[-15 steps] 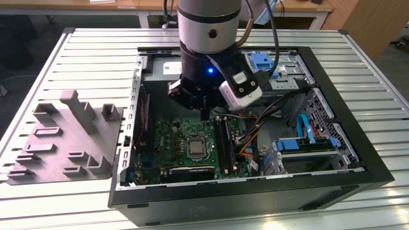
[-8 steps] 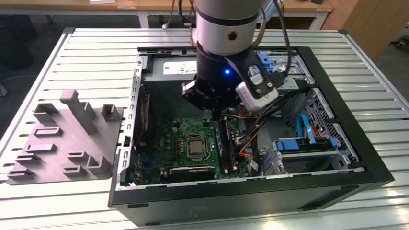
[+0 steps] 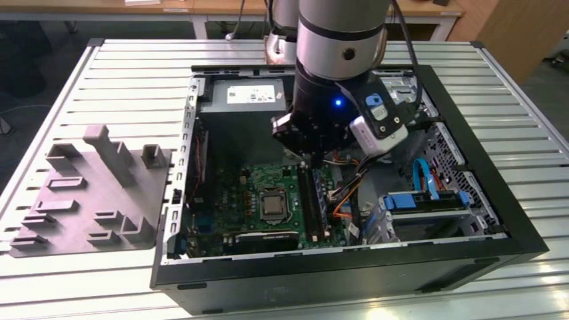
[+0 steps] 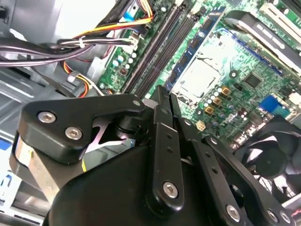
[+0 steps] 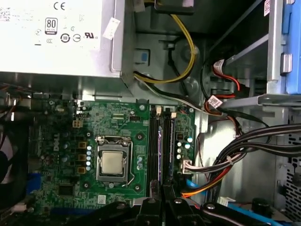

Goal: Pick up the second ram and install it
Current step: 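Insert the second ram into the second slot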

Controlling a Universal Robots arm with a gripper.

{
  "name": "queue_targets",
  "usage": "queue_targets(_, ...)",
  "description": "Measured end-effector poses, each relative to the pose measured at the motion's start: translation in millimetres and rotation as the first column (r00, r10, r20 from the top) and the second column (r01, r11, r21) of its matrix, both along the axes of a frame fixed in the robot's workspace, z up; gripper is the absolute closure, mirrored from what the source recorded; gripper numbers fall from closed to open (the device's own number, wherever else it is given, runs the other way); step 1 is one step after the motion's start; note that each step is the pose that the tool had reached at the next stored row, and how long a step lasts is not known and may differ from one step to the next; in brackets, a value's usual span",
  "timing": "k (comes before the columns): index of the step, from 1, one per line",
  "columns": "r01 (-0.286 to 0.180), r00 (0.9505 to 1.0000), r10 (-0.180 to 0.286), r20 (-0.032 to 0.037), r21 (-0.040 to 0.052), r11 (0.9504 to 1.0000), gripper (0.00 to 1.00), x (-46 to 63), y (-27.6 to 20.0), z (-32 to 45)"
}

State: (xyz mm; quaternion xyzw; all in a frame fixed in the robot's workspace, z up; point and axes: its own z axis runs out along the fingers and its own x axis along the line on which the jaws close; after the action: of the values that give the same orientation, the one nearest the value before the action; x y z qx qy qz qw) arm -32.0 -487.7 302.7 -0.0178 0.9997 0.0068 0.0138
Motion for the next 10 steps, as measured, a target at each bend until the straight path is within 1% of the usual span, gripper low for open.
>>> queue_targets(6,0.034,0.9994,-0.034,0.0,0.0,0.9994,0.87,0.0,0.6,-5.3)
queue_targets(10,0.036,0.9993,-0.036,0.0,0.0,0.9993,0.87,0.0,0.9,-5.9)
